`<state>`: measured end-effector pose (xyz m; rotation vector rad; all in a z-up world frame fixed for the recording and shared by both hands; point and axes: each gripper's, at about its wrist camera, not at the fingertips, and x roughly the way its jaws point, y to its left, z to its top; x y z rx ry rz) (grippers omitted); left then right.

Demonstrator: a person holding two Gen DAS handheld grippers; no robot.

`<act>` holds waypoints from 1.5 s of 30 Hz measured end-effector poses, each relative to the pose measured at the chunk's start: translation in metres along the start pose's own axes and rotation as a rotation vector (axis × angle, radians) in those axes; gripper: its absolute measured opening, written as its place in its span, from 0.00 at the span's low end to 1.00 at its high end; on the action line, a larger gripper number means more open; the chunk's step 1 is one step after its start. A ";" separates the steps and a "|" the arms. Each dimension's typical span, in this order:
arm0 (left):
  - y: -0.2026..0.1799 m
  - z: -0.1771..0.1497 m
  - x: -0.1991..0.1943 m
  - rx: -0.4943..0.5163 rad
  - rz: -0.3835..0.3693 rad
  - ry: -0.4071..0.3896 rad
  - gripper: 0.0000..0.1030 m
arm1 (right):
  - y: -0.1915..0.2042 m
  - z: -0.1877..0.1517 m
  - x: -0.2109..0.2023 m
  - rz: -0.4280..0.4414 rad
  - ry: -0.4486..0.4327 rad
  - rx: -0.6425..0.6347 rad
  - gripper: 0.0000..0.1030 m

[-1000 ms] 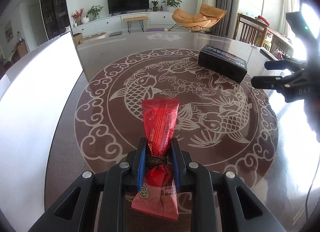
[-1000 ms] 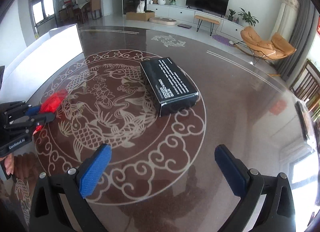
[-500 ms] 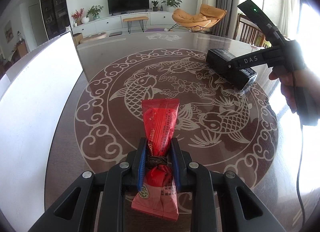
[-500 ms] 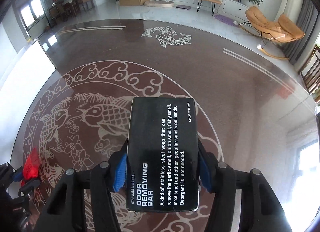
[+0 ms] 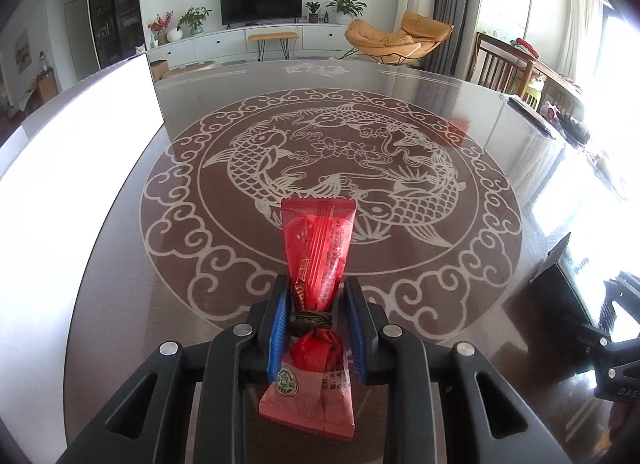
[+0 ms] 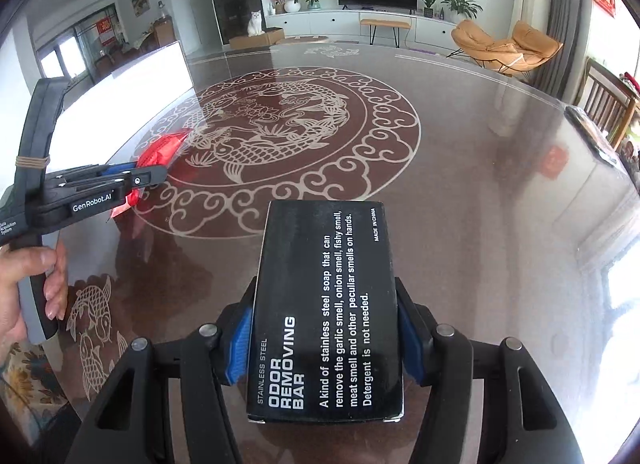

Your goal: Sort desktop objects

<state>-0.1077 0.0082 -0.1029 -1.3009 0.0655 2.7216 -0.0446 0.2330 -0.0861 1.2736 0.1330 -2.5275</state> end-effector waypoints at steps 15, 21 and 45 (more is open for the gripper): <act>-0.002 -0.003 0.012 0.003 0.022 0.076 1.00 | -0.002 0.002 0.016 -0.051 0.026 -0.033 1.00; -0.001 -0.003 0.012 0.003 0.022 0.076 1.00 | -0.001 0.002 0.016 -0.051 0.026 -0.033 1.00; -0.001 -0.004 0.013 0.002 0.023 0.076 1.00 | -0.001 0.002 0.016 -0.051 0.026 -0.033 1.00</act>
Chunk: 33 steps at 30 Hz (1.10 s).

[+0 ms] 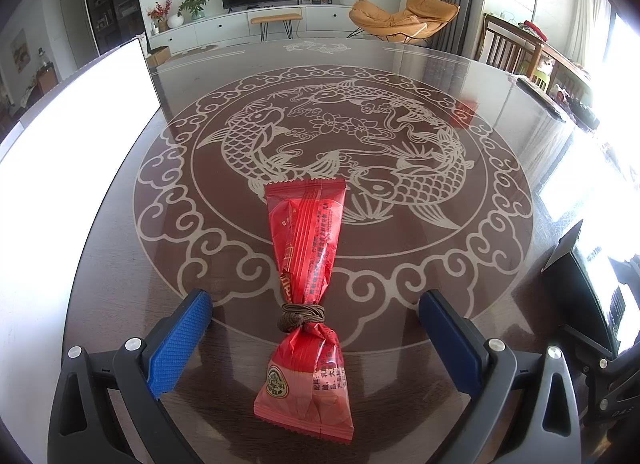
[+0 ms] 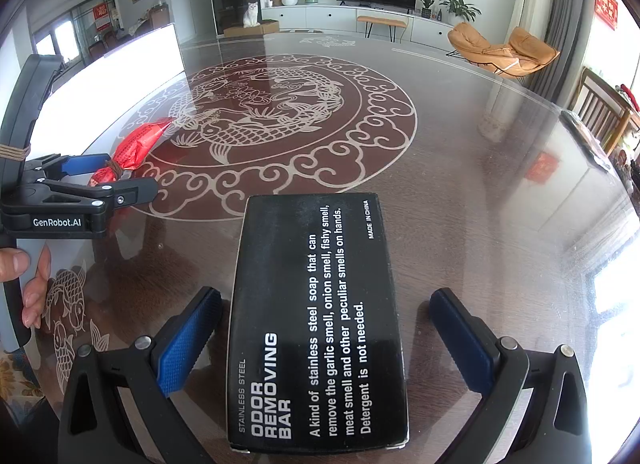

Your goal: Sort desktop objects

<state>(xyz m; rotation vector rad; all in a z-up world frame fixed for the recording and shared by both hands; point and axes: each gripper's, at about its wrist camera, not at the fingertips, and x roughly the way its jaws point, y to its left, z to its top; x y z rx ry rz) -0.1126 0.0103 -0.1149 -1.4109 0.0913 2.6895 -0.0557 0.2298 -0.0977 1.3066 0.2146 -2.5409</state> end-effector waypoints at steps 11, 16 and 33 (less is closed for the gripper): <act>0.000 0.000 0.000 0.000 0.000 0.000 1.00 | 0.000 0.000 0.000 0.000 0.000 0.000 1.00; 0.000 -0.001 0.000 0.000 0.000 0.000 1.00 | 0.000 0.000 0.000 0.000 0.000 0.000 1.00; 0.006 0.014 0.001 0.114 -0.130 0.169 1.00 | 0.000 0.003 0.002 0.017 0.033 -0.022 1.00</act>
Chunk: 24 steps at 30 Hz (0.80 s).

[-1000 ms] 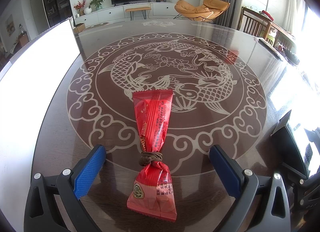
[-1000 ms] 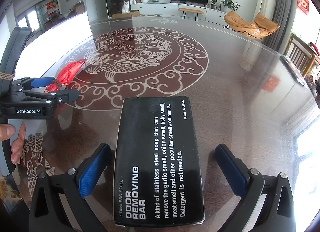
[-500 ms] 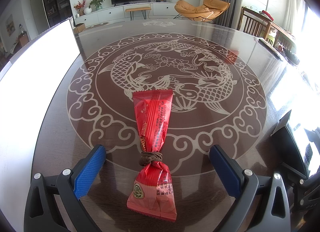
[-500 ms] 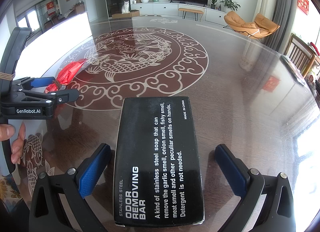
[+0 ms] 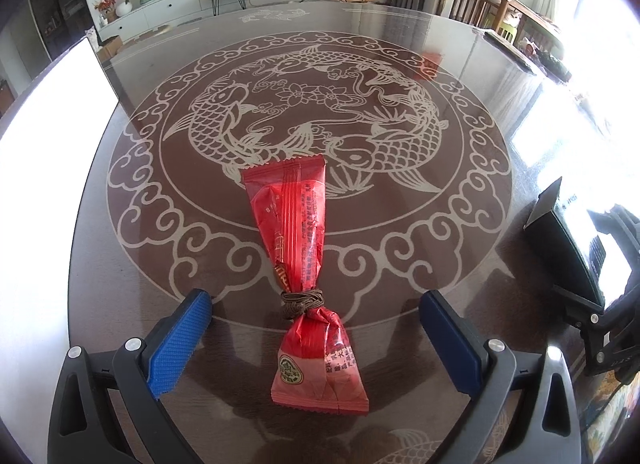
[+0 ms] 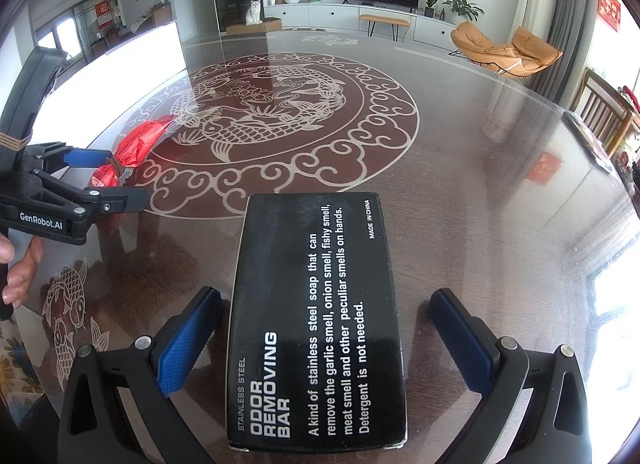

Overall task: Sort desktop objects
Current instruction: 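Carry candy and black box into the white box and open both tools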

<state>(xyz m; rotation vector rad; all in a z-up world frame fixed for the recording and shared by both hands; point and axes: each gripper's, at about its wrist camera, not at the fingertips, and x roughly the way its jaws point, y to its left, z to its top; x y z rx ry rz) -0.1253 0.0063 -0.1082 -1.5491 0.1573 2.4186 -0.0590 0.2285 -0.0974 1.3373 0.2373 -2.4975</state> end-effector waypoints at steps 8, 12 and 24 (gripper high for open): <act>-0.004 0.007 -0.009 0.012 -0.004 -0.061 0.17 | -0.020 0.041 0.002 0.143 0.282 -0.006 0.59; 0.004 -0.013 -0.033 -0.074 -0.066 -0.139 0.16 | -0.012 0.044 -0.013 0.063 0.298 -0.058 0.58; 0.108 -0.068 -0.225 -0.311 -0.121 -0.473 0.16 | 0.095 0.158 -0.104 0.186 0.071 -0.175 0.58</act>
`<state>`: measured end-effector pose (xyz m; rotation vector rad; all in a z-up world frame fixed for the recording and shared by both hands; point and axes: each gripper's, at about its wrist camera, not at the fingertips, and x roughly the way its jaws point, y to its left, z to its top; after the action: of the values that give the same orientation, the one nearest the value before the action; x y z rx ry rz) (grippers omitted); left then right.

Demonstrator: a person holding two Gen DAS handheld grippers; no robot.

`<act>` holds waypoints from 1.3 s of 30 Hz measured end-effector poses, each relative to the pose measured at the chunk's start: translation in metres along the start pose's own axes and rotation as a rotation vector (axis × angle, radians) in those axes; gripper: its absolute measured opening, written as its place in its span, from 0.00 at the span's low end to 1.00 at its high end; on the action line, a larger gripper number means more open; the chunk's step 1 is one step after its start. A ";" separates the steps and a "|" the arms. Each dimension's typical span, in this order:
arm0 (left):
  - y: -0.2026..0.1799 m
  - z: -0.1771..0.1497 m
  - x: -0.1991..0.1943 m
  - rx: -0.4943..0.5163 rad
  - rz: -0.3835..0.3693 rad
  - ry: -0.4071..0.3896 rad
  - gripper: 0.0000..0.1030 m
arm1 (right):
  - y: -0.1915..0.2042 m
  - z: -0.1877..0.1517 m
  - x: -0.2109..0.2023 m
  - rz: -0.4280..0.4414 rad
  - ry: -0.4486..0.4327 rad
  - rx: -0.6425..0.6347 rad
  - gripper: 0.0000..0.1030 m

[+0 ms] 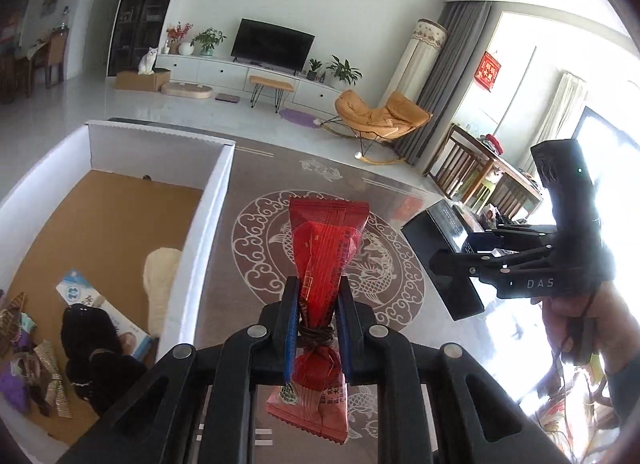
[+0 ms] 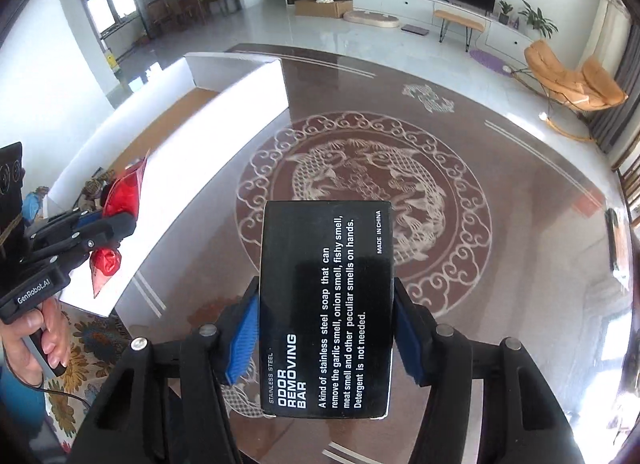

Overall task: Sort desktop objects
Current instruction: 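Carry candy and black box into the white box and open both tools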

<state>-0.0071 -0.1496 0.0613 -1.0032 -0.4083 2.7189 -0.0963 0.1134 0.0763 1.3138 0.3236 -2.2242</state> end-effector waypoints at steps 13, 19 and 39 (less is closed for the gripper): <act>0.197 -0.026 -0.011 -0.220 0.484 0.228 0.19 | 0.269 0.122 0.097 0.239 -0.070 -0.305 0.59; 0.185 -0.042 -0.036 -0.202 0.537 0.097 0.95 | 0.289 0.105 0.138 0.225 -0.008 -0.324 0.74; 0.148 -0.036 -0.088 -0.252 0.897 -0.018 0.99 | 0.275 0.078 0.049 -0.059 -0.353 -0.461 1.00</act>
<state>0.0668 -0.3080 0.0392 -1.5166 -0.3667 3.5183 -0.0195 -0.1662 0.0897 0.6662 0.6953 -2.1990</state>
